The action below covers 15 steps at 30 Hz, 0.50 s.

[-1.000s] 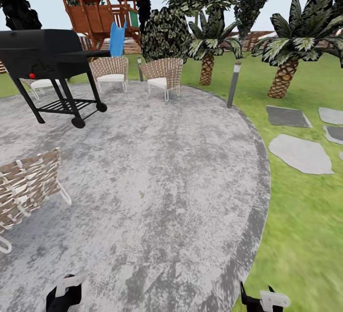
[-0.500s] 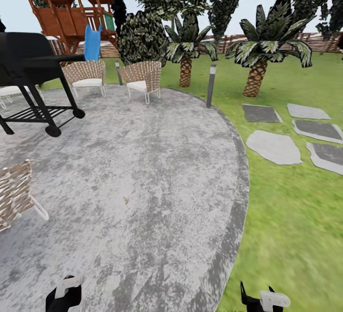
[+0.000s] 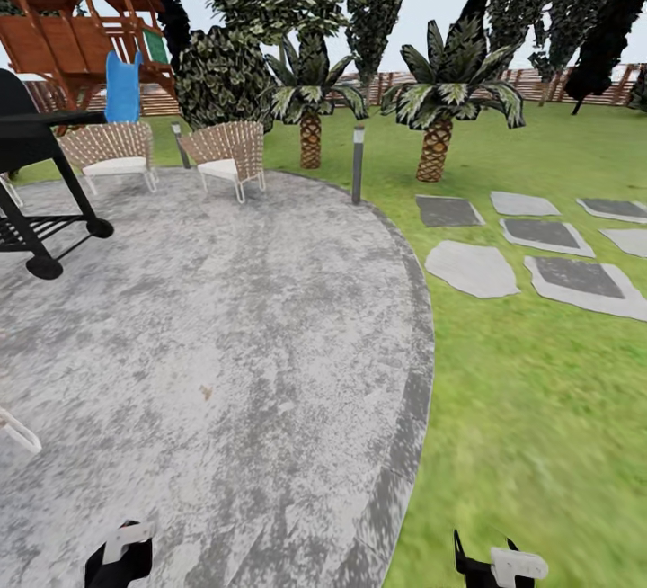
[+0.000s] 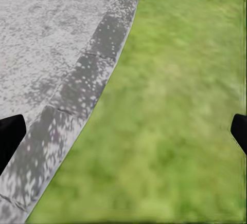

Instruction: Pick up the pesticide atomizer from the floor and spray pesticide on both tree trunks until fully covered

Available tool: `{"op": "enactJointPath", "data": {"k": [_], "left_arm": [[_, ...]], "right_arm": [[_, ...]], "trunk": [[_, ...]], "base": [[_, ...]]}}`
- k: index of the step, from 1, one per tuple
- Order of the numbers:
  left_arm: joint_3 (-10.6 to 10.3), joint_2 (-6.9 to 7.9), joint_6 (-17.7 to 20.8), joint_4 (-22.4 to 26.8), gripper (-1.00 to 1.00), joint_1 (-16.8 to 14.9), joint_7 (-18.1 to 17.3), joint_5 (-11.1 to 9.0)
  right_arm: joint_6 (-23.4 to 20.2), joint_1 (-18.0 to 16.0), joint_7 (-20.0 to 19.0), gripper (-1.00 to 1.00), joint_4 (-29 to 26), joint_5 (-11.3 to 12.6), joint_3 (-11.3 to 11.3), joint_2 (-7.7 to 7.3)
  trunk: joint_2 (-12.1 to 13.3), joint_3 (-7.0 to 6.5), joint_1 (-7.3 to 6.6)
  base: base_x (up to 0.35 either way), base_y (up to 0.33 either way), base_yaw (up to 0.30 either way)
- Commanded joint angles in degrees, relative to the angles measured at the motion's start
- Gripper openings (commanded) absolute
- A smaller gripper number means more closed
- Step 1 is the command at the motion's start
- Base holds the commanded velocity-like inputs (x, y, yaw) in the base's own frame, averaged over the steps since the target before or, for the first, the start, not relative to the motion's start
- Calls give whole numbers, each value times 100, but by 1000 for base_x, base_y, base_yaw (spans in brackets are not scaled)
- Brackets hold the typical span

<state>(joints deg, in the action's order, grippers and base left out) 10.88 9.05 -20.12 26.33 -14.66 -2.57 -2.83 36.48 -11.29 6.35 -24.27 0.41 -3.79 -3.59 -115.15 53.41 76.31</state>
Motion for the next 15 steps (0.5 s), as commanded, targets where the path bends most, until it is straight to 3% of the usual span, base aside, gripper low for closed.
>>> {"op": "enactJointPath", "data": {"k": [1, 6, 15], "left_arm": [[14, 2, -16, -8, -100, 0, -24, -27], [7, -7, -18, -13, -100, 4, -35, -10], [10, -9, -18, -14, -100, 7, -25, -12]], "right_arm": [[17, -4, 12, 100, 6, 3, 1, -1], [18, -4, 15, 100, 10, 3, 1, -1], [17, -4, 15, 100, 10, 3, 2, -1]], "trunk": [[-2, 0, -1], [-2, -23, -1], [-2, -62, -1]], "base": [[0, 0, -273], [57, -35, -273], [211, -181, -273]]}}
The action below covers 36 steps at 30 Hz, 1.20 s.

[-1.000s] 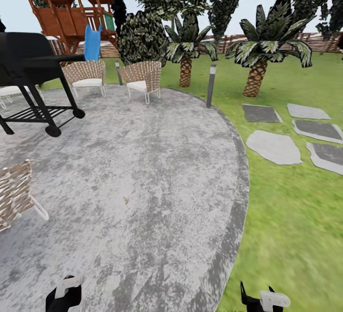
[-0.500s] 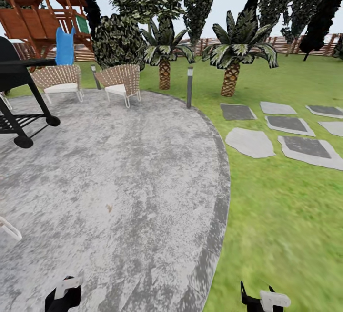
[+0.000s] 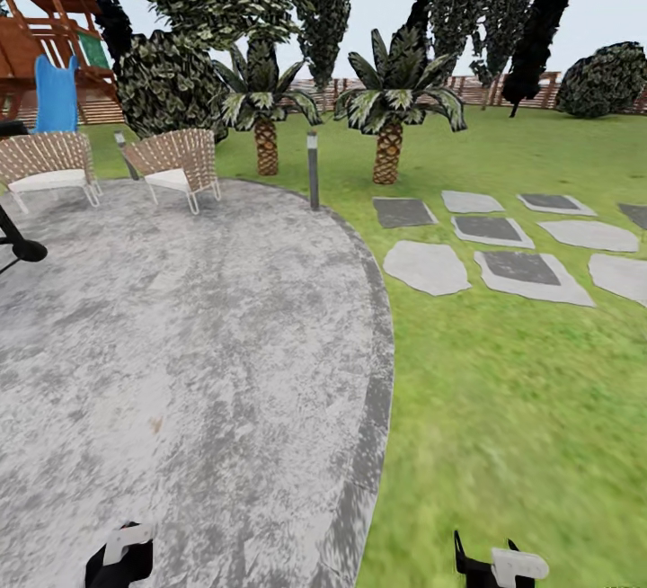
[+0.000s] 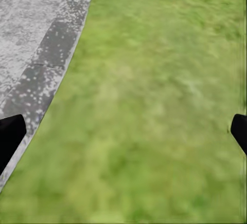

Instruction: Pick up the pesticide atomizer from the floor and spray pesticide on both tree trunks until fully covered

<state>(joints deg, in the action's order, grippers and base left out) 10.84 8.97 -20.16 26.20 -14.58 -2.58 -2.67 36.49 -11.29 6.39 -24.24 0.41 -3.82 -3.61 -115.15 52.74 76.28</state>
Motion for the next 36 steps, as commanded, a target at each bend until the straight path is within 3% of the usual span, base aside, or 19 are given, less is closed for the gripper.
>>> {"op": "enactJointPath", "data": {"k": [1, 36], "left_arm": [[15, -1, -14, -1, -100, -1, -24, -29], [15, -1, -14, -6, -100, -1, -14, -44]], "right_arm": [[16, -5, 11, 100, 7, 3, 4, 0], [11, -5, 5, 100, -11, 17, -15, -4]], "trunk": [[-2, 0, 2], [-2, -140, 2]], "base": [[235, -193, -272], [237, -187, -277]]}}
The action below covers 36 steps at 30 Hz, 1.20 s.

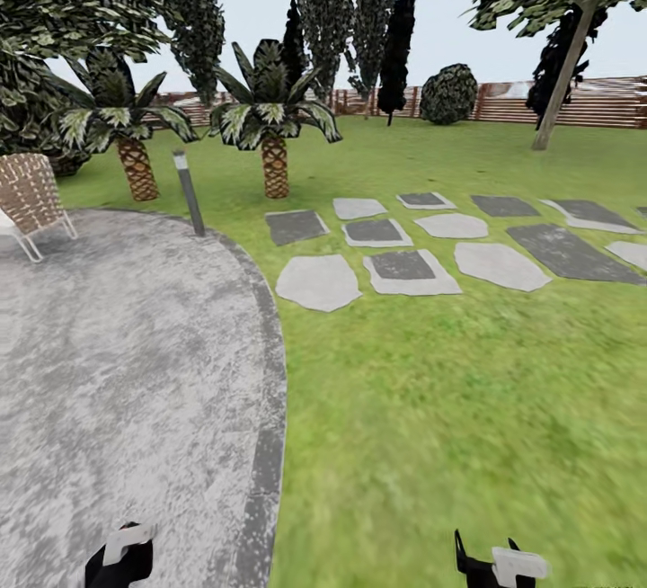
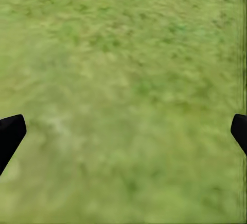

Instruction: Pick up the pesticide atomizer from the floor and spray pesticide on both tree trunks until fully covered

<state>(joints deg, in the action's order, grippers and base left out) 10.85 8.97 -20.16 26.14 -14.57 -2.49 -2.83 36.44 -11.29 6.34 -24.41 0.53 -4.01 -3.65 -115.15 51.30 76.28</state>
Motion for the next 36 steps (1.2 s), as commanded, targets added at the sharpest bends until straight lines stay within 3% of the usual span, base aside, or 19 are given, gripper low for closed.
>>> {"op": "enactJointPath", "data": {"k": [1, 36], "left_arm": [[13, 0, -14, 3, -100, -2, -23, -31], [13, -2, -14, -4, -100, -2, -23, -33]], "right_arm": [[14, -5, 9, 100, 7, 1, 8, 3], [13, -5, 8, 100, 7, 26, 6, -21]], "trunk": [[-2, 4, 2], [-2, 2, 2]], "base": [[238, -171, -293], [238, -170, -292]]}}
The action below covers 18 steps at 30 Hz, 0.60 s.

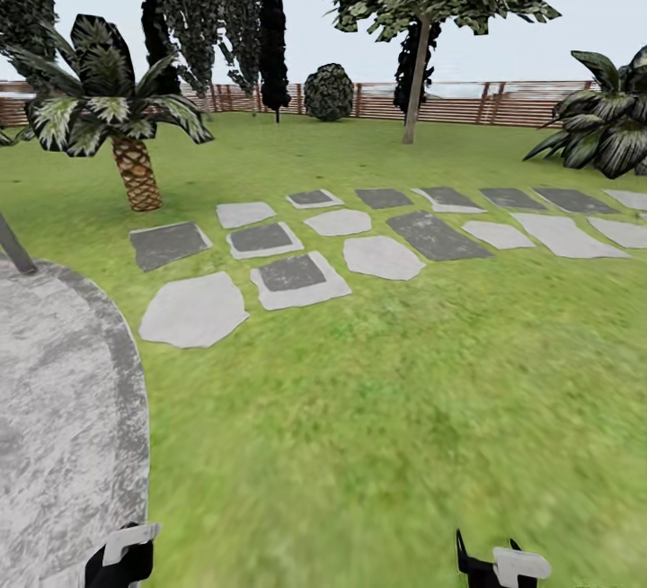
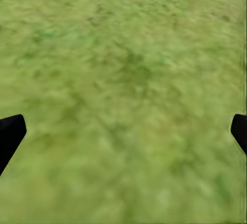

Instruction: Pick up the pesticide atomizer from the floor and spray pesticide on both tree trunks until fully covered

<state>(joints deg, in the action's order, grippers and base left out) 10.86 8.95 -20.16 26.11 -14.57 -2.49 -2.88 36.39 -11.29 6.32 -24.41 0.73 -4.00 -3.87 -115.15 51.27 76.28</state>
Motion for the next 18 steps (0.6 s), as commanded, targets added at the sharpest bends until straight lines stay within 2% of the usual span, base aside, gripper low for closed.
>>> {"op": "enactJointPath", "data": {"k": [1, 18], "left_arm": [[13, -3, -14, -1, -100, -2, -23, -29], [13, -7, -6, -1, -100, -2, -23, -29]], "right_arm": [[17, -5, 10, 100, 7, 6, 5, 0], [17, -5, 1, 100, 15, -2, 8, 0]], "trunk": [[-2, 5, 2], [-2, 5, 2]], "base": [[240, -170, -288], [274, -158, -289]]}}
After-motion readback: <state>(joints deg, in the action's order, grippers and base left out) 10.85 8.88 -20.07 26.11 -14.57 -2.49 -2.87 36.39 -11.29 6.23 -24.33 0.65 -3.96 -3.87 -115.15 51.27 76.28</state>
